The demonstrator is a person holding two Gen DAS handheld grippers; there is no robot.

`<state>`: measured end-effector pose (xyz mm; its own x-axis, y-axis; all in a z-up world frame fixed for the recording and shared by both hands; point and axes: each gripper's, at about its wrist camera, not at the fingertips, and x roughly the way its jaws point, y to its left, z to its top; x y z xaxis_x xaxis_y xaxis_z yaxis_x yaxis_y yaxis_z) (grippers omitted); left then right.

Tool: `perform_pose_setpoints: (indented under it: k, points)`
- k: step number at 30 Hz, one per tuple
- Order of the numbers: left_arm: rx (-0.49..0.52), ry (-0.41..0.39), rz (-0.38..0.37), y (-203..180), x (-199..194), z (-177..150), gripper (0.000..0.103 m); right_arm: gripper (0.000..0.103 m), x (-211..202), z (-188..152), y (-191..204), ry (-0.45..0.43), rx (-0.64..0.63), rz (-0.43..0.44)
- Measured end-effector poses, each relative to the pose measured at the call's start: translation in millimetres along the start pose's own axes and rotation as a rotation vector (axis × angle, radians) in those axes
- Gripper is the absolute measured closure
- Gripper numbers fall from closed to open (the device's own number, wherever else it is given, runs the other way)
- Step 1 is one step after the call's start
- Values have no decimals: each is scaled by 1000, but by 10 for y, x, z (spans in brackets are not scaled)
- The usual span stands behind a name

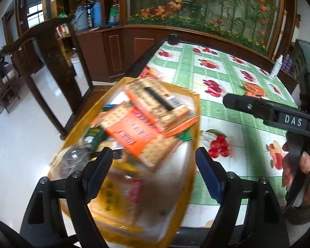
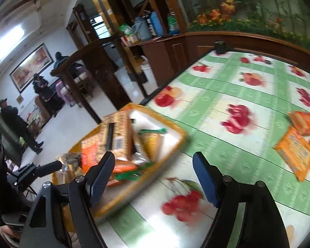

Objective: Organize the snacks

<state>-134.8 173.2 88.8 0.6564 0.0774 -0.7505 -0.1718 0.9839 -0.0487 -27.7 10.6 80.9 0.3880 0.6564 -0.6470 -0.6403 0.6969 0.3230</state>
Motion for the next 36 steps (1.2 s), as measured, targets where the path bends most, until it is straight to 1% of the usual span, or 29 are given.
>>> perform_pose_setpoints:
  k: [7,13,17,21,25,27,29,31,32,34,36]
  points:
    - [75,0,-42,-442,121,121,20,25,-276,-185,-476,-3,99,-75]
    - [131,7,-78,-826,234,202,19,24,-476,-301,-743,-11,145,-137]
    - [149,11,-97,-996,280,238,17,24,-582,-388,-911,-8,169,-181]
    - [162,23,-117,-1168,334,279,16,24,-677,-457,-1050,-13,196,-200]
    - [177,40,-133,-1355,400,346,12,23,-750,-515,-1188,-2,213,-258]
    - [176,45,-142,-1422,439,391,12,23,-796,-550,-1278,-2,228,-274]
    - [182,50,-154,-1508,485,446,12,23,-835,-568,-1375,-3,248,-281]
    - [190,70,-158,-1618,550,501,12,23,-872,-573,-1452,-6,258,-296]
    - [191,79,-172,-1671,587,529,12,23,-887,-560,-1502,-7,261,-308]
    - [189,100,-177,-1747,655,570,12,23,-915,-507,-1599,-12,258,-323]
    - [178,116,-178,-1808,730,626,12,23,-931,-406,-1727,-20,263,-365]
